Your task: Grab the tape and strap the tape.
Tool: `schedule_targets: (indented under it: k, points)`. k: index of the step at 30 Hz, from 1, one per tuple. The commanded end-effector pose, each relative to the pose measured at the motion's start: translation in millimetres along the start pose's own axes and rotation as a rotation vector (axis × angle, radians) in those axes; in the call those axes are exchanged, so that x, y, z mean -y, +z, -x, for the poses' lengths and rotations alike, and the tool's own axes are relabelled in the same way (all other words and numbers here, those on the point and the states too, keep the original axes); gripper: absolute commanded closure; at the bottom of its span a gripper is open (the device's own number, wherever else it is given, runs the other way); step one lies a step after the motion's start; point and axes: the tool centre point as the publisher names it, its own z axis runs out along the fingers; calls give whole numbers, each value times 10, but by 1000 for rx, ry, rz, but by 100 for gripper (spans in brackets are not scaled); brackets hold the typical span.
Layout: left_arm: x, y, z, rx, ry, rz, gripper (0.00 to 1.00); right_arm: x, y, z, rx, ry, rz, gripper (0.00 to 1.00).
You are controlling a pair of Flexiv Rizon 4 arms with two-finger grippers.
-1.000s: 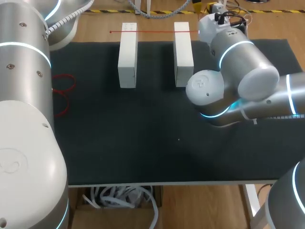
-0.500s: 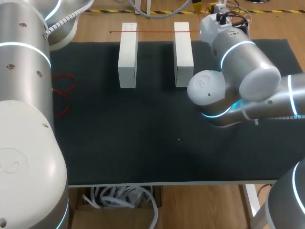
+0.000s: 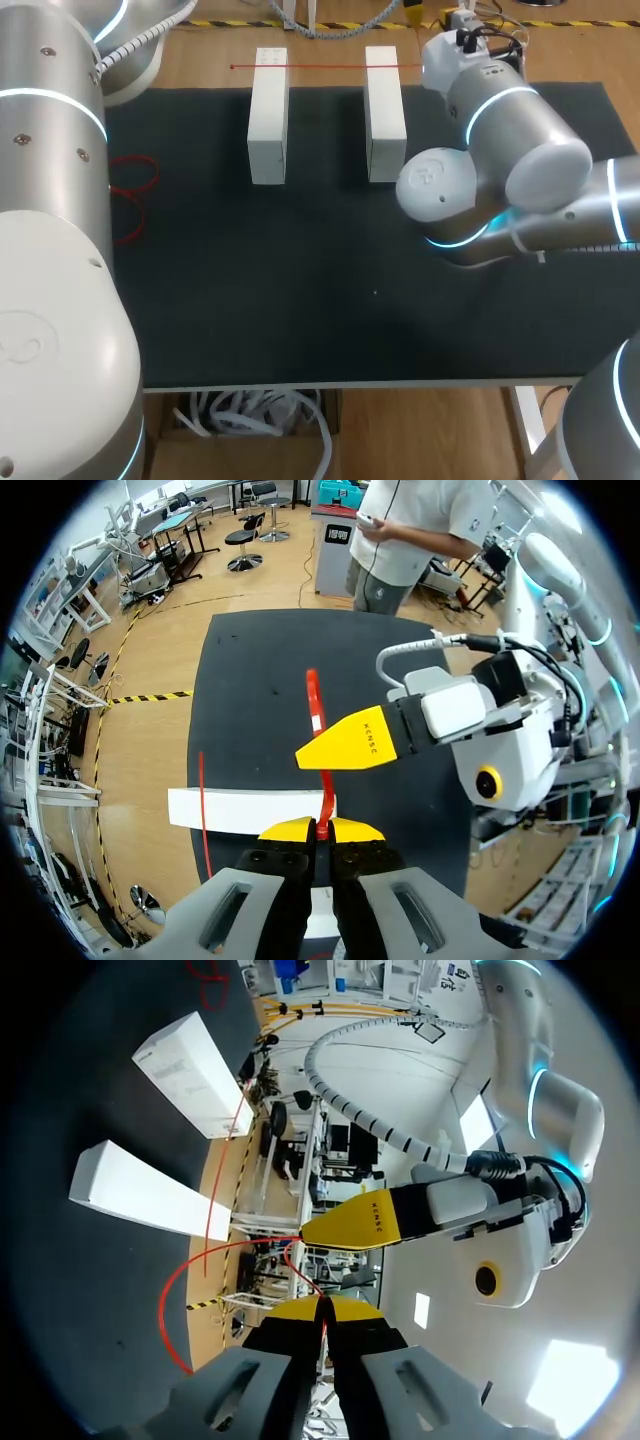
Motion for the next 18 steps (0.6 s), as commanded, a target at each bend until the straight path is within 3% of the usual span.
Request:
schedule_targets:
  k: [1, 18]
  points:
    - [19, -13, 12, -4, -3, 7, 100, 38, -21, 15, -10, -6, 5, 100]
    - [19, -13, 12, -4, -3, 7, 100, 131, -21, -38, 1, 31, 9, 100]
